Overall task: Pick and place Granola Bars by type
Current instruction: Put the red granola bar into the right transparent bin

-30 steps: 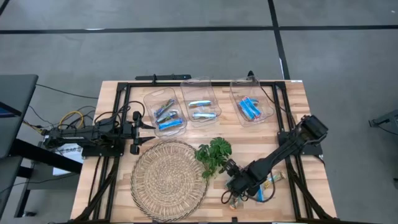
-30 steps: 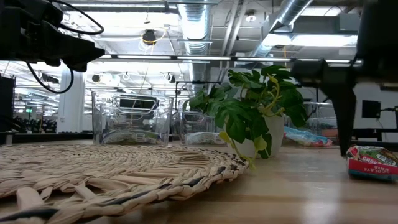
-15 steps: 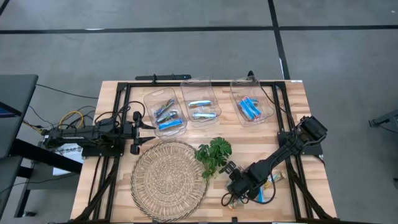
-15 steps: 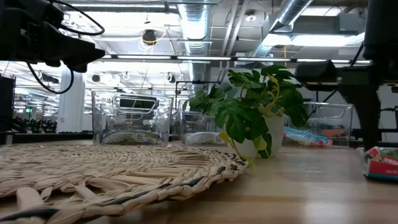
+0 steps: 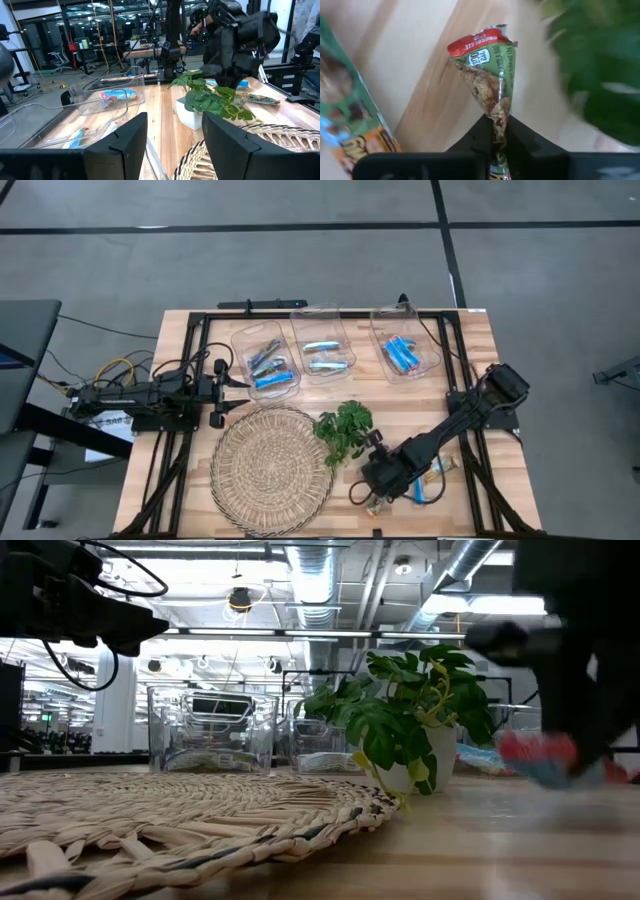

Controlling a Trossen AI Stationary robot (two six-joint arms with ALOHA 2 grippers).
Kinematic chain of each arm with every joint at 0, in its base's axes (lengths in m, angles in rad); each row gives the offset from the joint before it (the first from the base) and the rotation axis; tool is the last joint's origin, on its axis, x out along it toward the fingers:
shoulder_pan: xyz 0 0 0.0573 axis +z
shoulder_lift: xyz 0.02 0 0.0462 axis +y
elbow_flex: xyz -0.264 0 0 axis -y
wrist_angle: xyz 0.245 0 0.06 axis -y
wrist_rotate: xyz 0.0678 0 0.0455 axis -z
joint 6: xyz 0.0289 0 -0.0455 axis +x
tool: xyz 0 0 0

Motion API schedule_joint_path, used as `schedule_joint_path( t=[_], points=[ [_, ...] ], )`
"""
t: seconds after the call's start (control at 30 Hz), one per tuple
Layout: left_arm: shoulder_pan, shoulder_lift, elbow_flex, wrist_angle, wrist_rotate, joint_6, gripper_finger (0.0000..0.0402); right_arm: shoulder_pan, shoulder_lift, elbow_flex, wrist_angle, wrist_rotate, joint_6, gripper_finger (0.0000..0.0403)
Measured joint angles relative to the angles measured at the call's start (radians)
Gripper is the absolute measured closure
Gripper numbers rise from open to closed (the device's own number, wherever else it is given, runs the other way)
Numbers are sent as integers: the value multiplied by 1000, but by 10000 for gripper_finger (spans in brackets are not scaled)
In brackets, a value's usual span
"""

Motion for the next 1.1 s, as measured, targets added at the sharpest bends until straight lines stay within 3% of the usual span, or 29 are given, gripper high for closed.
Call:
schedule_joint_path(
  t=[0.37, 0.7, 0.97, 1.1],
  points=[
    [0, 0, 0, 0, 0, 0, 219, -12, -240, 1, 139, 8, 71, 383],
    [0, 0, 0, 0, 0, 0, 219, -71, -447, 3, 310, 71, -130, 378],
    [0, 0, 0, 0, 0, 0, 219, -160, -478, 3, 320, 92, -222, 381],
    [0, 0, 0, 0, 0, 0, 219, -258, -478, 3, 319, 136, -274, 383]
  ],
)
